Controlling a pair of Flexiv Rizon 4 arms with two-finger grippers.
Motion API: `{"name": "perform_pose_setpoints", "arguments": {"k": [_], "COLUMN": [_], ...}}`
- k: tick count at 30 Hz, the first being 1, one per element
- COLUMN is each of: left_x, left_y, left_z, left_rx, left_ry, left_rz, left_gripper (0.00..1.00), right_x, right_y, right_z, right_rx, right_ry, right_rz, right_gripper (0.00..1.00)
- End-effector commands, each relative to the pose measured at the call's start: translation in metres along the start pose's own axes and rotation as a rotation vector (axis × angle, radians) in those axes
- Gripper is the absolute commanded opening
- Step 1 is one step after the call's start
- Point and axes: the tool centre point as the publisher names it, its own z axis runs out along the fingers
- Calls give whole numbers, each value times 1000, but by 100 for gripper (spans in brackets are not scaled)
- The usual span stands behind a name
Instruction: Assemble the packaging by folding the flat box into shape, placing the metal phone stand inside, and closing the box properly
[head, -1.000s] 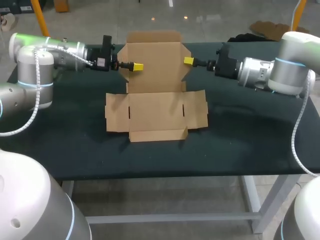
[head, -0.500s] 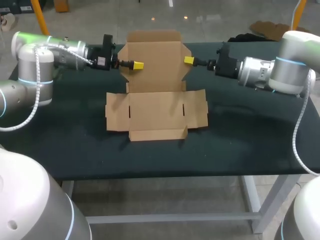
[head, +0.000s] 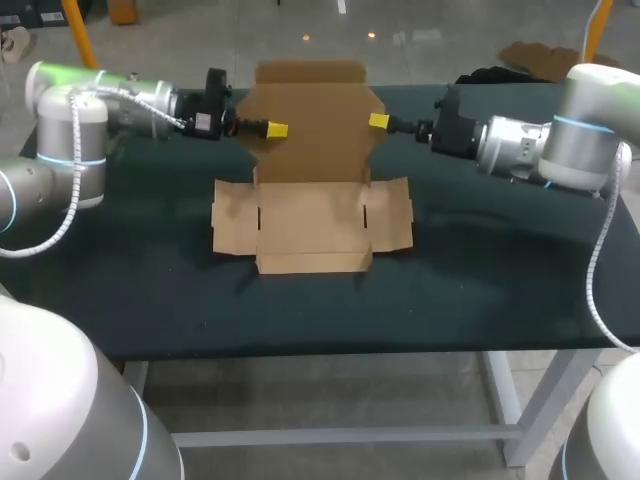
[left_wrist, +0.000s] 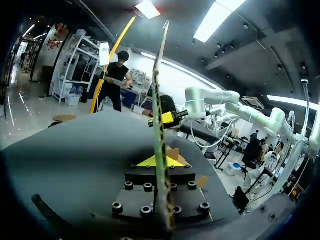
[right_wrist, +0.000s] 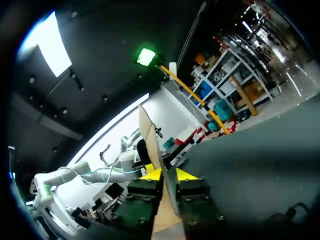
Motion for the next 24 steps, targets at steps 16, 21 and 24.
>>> {"name": "perform_pose_setpoints", "arguments": {"k": [16, 21, 24], "left_x": [-9, -11, -9], "left_y": [-11, -18, -23], "left_z": [-4, -2, 0], "left_rx": [8, 19, 23], "left_ry": [-8, -17, -29], "left_rz": [-2, 2, 8], "left_gripper": [0, 0, 0], "right_x": [39, 49, 57], "right_y": [5, -4, -9], "right_z": [-42, -58, -66], "right_rx": [74, 76, 77], "right_ry": [-251, -293, -320], "right_rz": [-119, -154, -177], "right_gripper": [43, 23, 0]}}
